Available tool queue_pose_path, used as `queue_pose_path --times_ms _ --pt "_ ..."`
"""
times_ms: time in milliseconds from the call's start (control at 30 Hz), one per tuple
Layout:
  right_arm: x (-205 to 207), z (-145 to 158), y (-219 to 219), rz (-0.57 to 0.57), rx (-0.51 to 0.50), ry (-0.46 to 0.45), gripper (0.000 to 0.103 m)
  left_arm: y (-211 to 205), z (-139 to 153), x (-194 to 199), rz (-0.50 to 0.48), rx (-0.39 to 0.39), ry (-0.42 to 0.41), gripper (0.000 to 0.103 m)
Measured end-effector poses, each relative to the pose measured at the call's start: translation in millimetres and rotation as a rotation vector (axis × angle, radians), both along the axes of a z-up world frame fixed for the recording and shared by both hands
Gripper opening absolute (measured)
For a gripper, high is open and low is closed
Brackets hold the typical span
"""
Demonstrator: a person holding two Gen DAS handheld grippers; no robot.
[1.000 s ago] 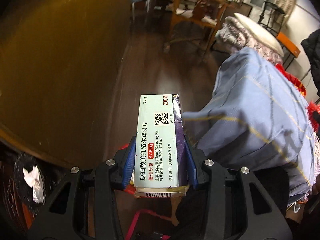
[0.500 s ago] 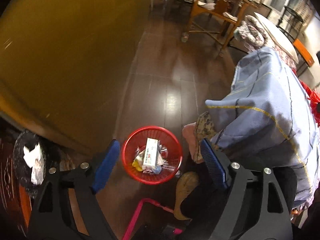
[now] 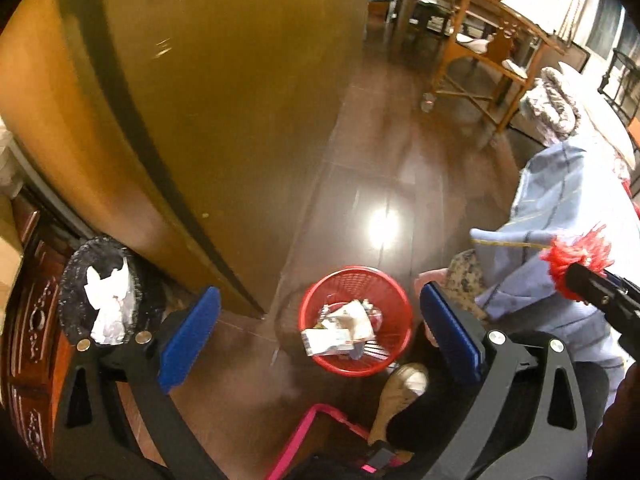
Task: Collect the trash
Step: 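Carry the medicine box and red yarn down to the red wastebasket, then open both tools over the wastebasket to drop the box and yarn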
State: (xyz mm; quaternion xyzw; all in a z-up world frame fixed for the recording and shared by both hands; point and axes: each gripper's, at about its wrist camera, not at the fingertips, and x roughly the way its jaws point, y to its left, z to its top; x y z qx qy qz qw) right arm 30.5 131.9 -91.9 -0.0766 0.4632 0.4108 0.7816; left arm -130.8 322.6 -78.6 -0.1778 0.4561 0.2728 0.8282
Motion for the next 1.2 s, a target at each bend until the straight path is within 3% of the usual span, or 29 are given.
queue_pose_path --times_ms 300,600,767,1000,1200 --pt "2 -40 65 0.1 -0.12 0.058 0.038 15 -10 -7 0.021 -0.029 0.053 0.096" --pt "14 -85 87 0.087 -0.188 0.15 0.046 17 -25 -6 0.003 -0.013 0.148 0.096" --pt "16 -87 78 0.059 -0.127 0.167 0.056 17 -27 -7 0.005 -0.012 0.158 0.096" --pt "12 -81 67 0.05 -0.103 0.146 0.056 13 -26 -4 -0.016 -0.006 0.166 0.096" --pt "-11 -64 53 0.051 -0.147 0.054 0.056 3 -24 -4 -0.048 0.009 0.157 0.096"
